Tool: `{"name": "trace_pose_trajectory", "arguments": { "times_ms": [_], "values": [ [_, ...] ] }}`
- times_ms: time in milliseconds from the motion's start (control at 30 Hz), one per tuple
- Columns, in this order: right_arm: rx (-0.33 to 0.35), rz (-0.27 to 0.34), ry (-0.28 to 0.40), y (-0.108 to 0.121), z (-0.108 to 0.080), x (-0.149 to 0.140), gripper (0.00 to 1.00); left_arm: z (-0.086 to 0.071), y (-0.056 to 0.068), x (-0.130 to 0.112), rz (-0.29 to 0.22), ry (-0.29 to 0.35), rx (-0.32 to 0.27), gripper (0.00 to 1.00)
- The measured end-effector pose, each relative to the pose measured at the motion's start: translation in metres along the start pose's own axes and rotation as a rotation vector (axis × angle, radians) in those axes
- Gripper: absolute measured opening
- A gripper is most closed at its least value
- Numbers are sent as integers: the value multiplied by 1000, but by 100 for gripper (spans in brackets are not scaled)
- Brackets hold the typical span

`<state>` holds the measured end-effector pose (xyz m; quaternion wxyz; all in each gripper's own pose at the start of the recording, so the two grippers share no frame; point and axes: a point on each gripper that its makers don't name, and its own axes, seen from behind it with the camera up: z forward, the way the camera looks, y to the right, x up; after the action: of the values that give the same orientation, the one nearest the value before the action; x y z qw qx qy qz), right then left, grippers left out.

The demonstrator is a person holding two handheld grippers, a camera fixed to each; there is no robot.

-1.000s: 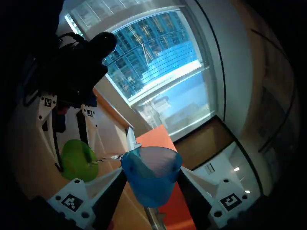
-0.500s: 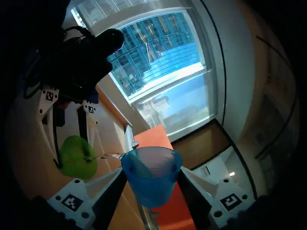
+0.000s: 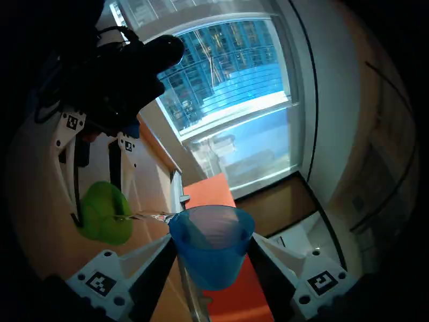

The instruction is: Pour water

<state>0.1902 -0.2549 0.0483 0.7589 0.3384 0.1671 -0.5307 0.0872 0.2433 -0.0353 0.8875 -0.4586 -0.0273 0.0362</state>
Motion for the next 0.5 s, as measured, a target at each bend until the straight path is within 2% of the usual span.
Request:
{"name": "trace_pose_trajectory", "arguments": {
  "times_ms": [500],
  "values": [
    [-22,-74,2,8,2,5,87,1,1,1,-2,5,0,84]
  ]
}}
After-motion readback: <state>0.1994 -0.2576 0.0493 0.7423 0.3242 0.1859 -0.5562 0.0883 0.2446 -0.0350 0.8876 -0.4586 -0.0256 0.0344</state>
